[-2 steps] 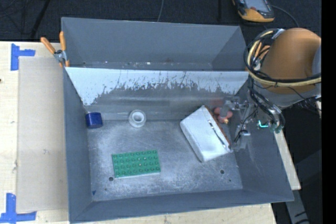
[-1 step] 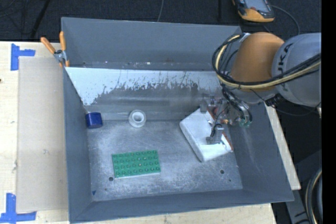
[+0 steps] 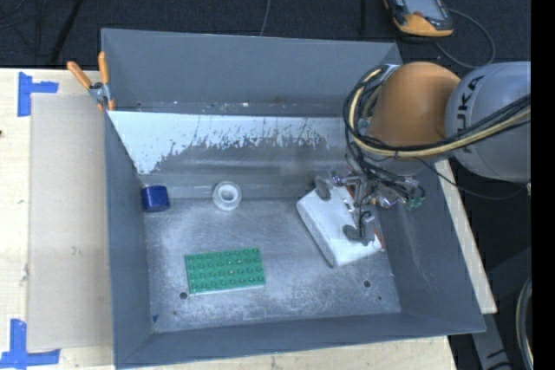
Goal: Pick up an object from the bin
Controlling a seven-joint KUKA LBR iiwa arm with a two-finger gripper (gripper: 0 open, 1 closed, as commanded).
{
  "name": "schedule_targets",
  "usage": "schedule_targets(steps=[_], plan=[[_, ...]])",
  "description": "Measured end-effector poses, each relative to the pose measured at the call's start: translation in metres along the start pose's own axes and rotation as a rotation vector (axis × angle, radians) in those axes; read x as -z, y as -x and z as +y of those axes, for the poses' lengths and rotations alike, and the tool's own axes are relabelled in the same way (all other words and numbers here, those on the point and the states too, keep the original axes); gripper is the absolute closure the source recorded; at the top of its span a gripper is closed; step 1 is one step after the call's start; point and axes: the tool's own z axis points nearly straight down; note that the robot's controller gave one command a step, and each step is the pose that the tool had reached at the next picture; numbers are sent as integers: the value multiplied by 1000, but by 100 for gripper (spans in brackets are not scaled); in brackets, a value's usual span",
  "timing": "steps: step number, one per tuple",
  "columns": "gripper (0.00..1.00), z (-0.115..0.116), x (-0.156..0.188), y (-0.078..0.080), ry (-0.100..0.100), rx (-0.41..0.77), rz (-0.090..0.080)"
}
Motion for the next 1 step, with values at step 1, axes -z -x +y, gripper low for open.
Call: schedule_targets(steps=[1], plan=[[100,-1,4,3,-6,0,-12]])
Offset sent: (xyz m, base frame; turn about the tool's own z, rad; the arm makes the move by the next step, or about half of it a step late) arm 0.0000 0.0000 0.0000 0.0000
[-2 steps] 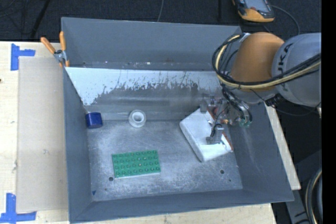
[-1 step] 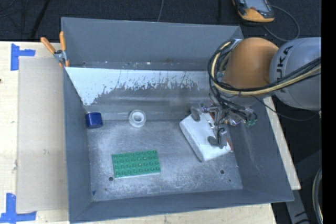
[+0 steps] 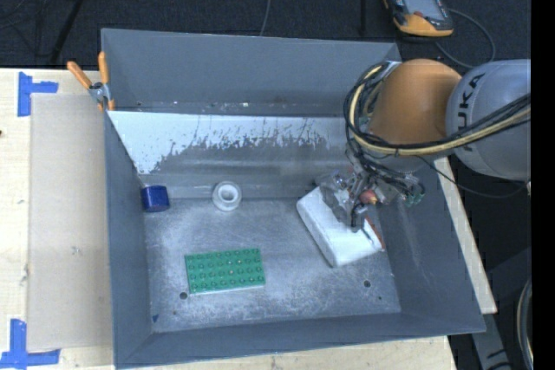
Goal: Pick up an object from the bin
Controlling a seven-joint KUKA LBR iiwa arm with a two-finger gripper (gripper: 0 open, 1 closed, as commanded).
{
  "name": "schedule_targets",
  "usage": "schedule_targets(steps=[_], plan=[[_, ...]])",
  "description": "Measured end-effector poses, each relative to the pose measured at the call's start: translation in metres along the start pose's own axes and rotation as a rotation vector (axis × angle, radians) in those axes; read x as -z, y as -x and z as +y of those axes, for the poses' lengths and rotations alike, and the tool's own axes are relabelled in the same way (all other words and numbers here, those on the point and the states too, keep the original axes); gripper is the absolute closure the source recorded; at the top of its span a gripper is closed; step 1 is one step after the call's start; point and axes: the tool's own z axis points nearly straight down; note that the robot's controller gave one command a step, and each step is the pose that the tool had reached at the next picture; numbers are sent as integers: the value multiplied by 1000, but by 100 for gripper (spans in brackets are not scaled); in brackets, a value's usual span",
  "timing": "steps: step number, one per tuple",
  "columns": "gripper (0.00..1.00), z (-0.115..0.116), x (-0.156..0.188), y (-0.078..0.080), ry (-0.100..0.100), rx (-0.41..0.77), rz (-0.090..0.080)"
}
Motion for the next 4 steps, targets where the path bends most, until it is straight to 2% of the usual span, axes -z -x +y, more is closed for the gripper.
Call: schedule_targets(steps=[1,2,3,4], plan=[[0,0,0,0,0,0,0],[0,20,-10,-11,21,784,1],[100,14,-6,-10,8,781,-2],[100,94,3,-23,16,1027,10]])
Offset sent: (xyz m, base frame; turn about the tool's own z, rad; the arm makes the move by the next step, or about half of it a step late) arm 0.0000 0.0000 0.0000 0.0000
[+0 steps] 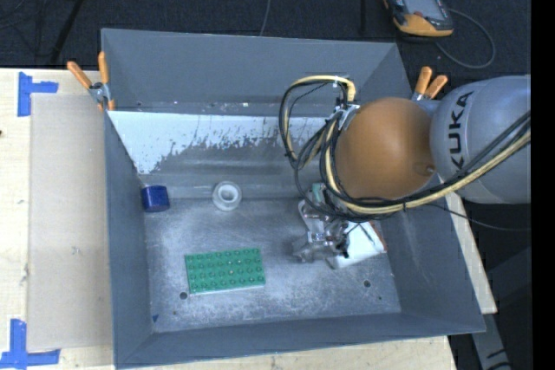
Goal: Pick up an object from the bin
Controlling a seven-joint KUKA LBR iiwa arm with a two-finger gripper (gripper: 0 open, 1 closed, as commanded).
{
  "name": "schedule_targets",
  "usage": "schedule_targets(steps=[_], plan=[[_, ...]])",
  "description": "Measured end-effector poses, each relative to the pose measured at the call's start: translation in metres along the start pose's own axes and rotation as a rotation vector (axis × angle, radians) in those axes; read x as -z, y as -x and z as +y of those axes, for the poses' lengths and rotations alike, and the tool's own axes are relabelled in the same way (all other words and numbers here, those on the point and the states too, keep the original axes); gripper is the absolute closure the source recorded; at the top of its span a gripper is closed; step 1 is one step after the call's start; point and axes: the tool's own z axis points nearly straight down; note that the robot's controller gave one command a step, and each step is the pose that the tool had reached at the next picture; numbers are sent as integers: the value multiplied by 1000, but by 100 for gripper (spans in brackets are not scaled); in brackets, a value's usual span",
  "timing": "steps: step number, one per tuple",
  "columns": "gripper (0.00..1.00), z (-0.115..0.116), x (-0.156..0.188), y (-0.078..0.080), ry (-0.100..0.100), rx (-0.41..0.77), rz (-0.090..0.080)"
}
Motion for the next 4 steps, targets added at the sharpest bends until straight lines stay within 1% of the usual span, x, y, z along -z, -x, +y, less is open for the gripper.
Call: schedule_targets(steps=[1,2,3,4], plan=[[0,0,0,-1,0,-3,0],[0,-55,-8,-47,-2,282,-1],[0,-61,-23,-66,-3,549,-13],[100,-62,-21,-63,-5,547,-18]])
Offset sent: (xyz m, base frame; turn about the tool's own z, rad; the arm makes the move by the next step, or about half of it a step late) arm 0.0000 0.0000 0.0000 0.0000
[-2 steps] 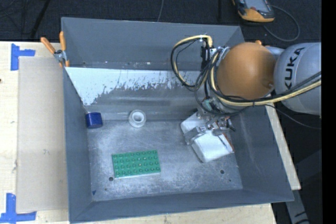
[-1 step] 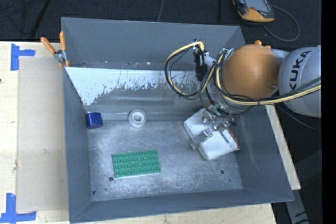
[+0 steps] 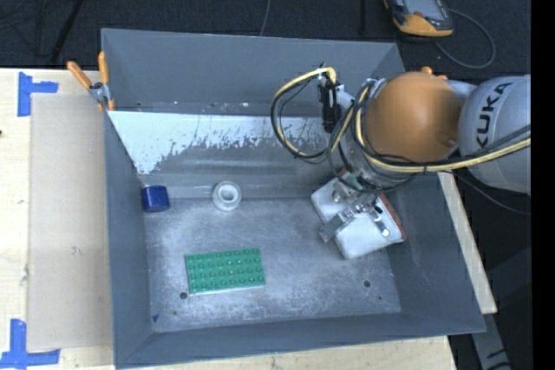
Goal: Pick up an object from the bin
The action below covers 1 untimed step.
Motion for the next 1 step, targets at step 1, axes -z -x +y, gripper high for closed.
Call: schedule_targets(steps=[1], plan=[[100,30,147,30,5,5,18]])
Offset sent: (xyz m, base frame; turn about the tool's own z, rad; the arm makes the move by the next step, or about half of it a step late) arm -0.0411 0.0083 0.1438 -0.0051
